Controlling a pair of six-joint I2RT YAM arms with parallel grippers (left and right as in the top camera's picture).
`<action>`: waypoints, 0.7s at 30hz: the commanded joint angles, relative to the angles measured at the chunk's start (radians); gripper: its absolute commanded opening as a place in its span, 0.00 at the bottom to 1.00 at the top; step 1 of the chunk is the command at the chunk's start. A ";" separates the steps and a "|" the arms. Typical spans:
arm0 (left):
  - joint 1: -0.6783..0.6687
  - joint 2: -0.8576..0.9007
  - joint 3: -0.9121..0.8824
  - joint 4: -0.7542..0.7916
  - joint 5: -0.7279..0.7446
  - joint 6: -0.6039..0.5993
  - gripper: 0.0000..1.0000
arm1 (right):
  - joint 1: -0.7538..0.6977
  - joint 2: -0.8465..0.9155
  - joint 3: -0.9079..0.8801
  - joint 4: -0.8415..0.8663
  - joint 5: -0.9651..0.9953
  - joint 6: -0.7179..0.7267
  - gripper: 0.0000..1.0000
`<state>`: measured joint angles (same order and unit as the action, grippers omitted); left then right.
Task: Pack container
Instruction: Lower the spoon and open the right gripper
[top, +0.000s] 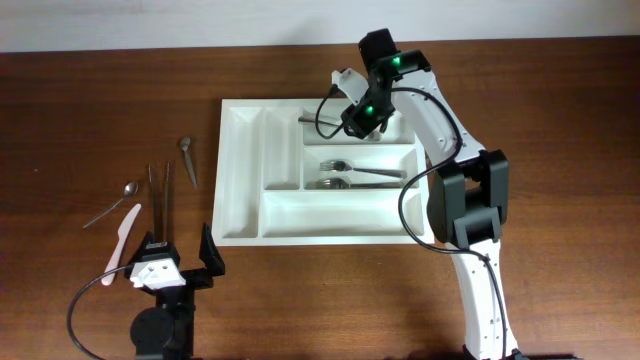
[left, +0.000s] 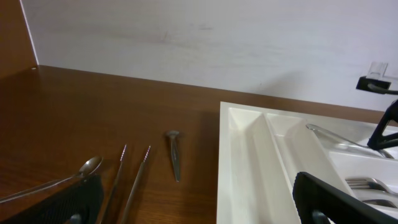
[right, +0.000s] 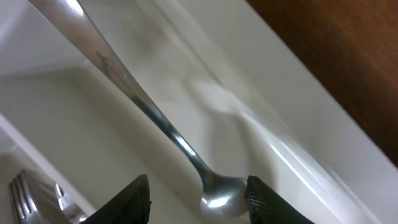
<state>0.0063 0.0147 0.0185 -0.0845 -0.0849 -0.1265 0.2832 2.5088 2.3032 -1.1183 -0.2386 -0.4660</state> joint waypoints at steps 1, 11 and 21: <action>0.003 -0.010 -0.006 0.002 0.011 0.016 0.99 | 0.005 0.025 -0.011 0.003 -0.019 0.012 0.50; 0.003 -0.010 -0.006 0.002 0.011 0.016 0.99 | 0.005 0.048 -0.011 0.011 0.009 0.012 0.50; 0.003 -0.010 -0.006 0.002 0.011 0.016 0.99 | -0.011 0.058 -0.011 0.011 0.079 0.012 0.49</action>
<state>0.0063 0.0147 0.0185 -0.0845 -0.0849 -0.1265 0.2810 2.5580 2.2997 -1.1103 -0.1967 -0.4660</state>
